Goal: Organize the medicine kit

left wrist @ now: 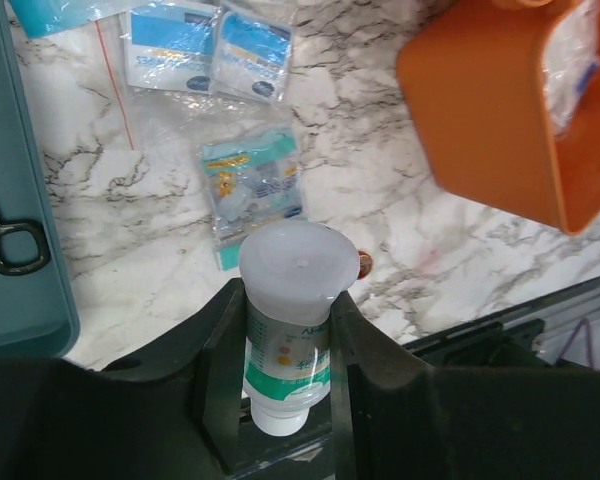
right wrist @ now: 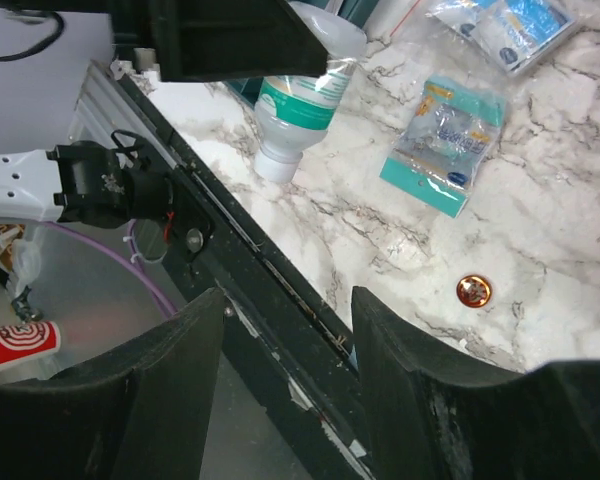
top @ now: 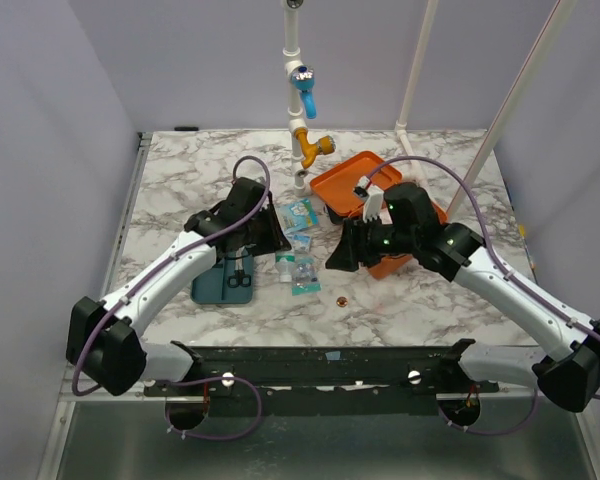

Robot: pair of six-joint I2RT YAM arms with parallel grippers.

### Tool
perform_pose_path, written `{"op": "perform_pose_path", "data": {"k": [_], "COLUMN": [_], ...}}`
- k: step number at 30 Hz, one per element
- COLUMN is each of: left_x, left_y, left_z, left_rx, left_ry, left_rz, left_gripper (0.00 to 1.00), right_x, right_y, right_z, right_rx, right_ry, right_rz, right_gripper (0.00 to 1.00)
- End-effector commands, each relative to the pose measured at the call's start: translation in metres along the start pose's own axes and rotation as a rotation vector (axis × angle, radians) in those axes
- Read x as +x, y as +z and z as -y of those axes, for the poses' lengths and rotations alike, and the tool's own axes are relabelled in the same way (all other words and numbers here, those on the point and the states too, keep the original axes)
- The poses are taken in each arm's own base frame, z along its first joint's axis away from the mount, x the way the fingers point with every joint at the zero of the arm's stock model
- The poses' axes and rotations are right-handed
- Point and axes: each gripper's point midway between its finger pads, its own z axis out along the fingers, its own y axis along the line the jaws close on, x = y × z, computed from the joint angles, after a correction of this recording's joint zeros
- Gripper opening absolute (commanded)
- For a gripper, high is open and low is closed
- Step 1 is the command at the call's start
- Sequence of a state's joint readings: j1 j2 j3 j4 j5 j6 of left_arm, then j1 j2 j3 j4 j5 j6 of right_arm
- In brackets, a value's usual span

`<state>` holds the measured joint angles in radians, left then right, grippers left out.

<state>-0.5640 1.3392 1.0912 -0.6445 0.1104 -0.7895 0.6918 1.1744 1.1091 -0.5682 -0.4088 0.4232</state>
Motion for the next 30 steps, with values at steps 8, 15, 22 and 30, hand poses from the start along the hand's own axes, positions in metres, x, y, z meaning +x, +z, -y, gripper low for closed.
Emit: {"op": "perform_pose_path", "data": {"k": [8,15,22,30], "left_x": [-0.005,0.003,0.014,0.011], "left_y": [-0.051,-0.070,-0.076,-0.083], "left_z": [0.040,0.050,0.058,0.059], "left_rx": [0.220,0.309,0.398,0.412], "left_ry": [-0.197,-0.259,-0.322,-0.326], "left_rz": [0.082,0.074,0.035,0.058], "left_gripper": [0.00,0.00,0.00,0.00], "right_x": [0.001,0.008,0.016,0.029], "right_y": [0.024,0.042,0.056,0.068], "right_z": [-0.039,-0.036,-0.040,-0.050], "right_rx": [-0.095,-0.049,-0.036,-0.039], "right_ry": [0.039,0.042,0.057,0.074], "right_rz": [0.038,0.018,0.007,-0.025], "right_gripper": [0.65,0.65,0.66,0.66]}}
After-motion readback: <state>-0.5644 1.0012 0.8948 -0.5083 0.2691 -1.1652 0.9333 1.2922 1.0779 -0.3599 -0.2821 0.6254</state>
